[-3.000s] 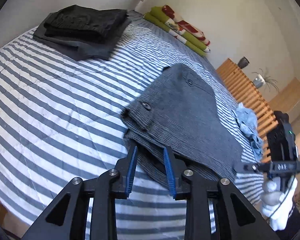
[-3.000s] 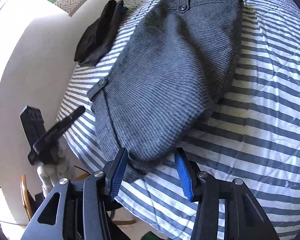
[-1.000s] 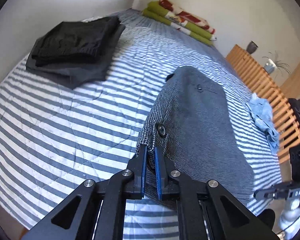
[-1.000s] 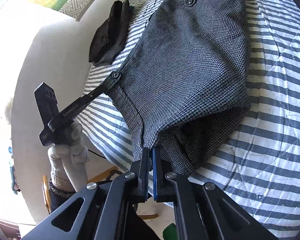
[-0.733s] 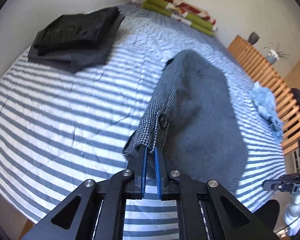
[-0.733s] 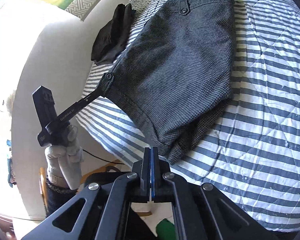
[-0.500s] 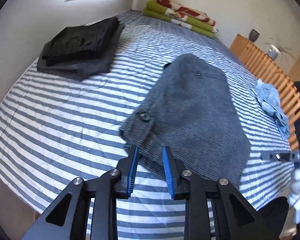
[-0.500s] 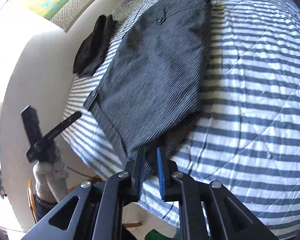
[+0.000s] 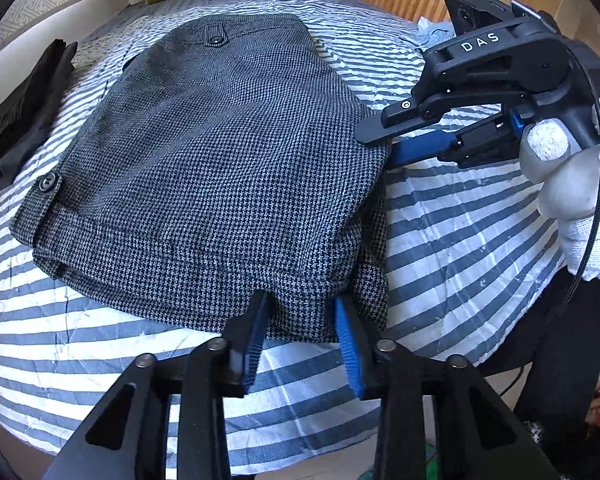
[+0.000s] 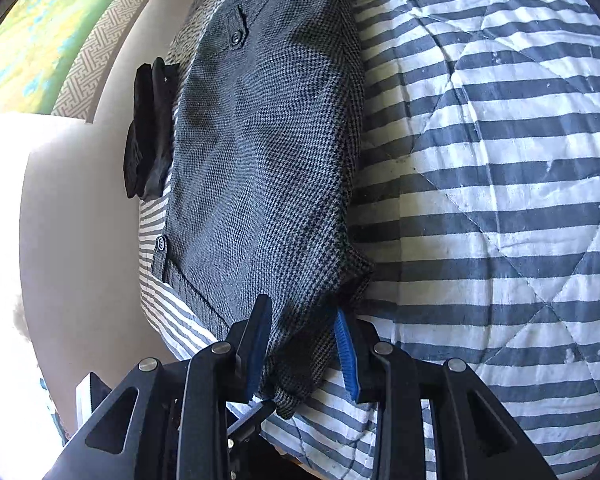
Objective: Organize objects
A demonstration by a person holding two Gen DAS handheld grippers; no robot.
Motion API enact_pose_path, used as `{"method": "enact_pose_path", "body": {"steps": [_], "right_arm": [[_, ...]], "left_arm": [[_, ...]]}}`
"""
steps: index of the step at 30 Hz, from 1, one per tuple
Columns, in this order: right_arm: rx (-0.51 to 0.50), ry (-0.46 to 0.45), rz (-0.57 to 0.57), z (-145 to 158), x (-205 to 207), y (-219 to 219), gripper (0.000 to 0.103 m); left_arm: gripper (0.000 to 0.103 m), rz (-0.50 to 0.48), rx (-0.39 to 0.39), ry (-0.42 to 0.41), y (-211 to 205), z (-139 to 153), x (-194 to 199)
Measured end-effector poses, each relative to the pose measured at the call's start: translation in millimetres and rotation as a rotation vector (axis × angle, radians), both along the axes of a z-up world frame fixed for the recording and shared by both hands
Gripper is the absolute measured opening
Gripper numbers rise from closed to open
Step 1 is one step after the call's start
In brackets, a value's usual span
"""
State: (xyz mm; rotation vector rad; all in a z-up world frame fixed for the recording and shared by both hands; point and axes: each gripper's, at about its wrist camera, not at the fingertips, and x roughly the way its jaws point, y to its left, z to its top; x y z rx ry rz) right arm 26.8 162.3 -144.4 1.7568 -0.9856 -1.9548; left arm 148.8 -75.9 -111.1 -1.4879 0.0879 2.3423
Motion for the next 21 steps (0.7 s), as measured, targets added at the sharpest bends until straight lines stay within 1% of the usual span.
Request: {"method": "enact_pose_path", "body": {"steps": [1, 2, 3, 4, 6, 8, 10, 11, 12, 14, 15, 16, 17, 19, 20, 21], "right_arm": [[0.004, 0.005, -0.007, 1, 0, 2, 0.025], [0.01, 0.019, -0.008, 5, 0, 4, 0.02], [0.019, 0.034, -0.001, 8, -2, 3, 0.012], [0.029, 0.052, 0.017, 13, -3, -1, 0.009], [0.055, 0.091, 0.039, 24, -4, -6, 0.006], [0.101, 0.137, 0.051, 37, -5, -9, 0.004], [0.137, 0.163, 0.059, 46, -3, -9, 0.003], [0.155, 0.172, 0.059, 48, -3, -8, 0.003], [0.174, 0.175, 0.063, 47, -1, -4, 0.003], [0.199, 0.14, 0.053, 34, 0, 1, 0.003], [0.216, 0.116, 0.056, 24, 1, 0, 0.003], [0.244, 0.095, 0.069, 15, 2, -2, 0.005], [0.255, 0.078, 0.083, 8, 5, -2, 0.007], [0.196, 0.064, 0.128, 6, 9, -1, 0.007], [0.184, 0.084, 0.132, 12, 9, 1, 0.007], [0.201, 0.129, 0.13, 23, 11, 6, 0.007]], "left_arm": [[0.015, -0.002, -0.005, 0.011, -1, 5, 1], [0.011, -0.011, -0.02, 0.025, -1, 11, 2], [0.008, -0.015, -0.028, 0.041, -1, 18, 4], [0.008, -0.016, -0.024, 0.053, -2, 25, 5], [0.007, -0.021, -0.005, 0.087, 0, 43, 10], [0.007, -0.05, -0.007, 0.117, 8, 57, 17], [0.007, -0.089, -0.005, 0.11, 20, 55, 21], [0.008, -0.105, -0.01, 0.088, 25, 48, 21], [0.012, -0.119, -0.022, 0.052, 30, 36, 19], [0.016, -0.139, -0.051, -0.068, 34, 10, 14], [0.017, -0.13, -0.043, -0.107, 32, 4, 13], [0.017, -0.129, -0.014, -0.122, 28, 7, 13], [0.017, -0.132, 0.023, -0.109, 22, 17, 14], [0.019, -0.118, 0.068, -0.053, 6, 42, 10], [0.023, -0.104, 0.075, -0.017, -4, 55, 4], [0.029, -0.08, 0.067, 0.018, -14, 66, -4]]}}
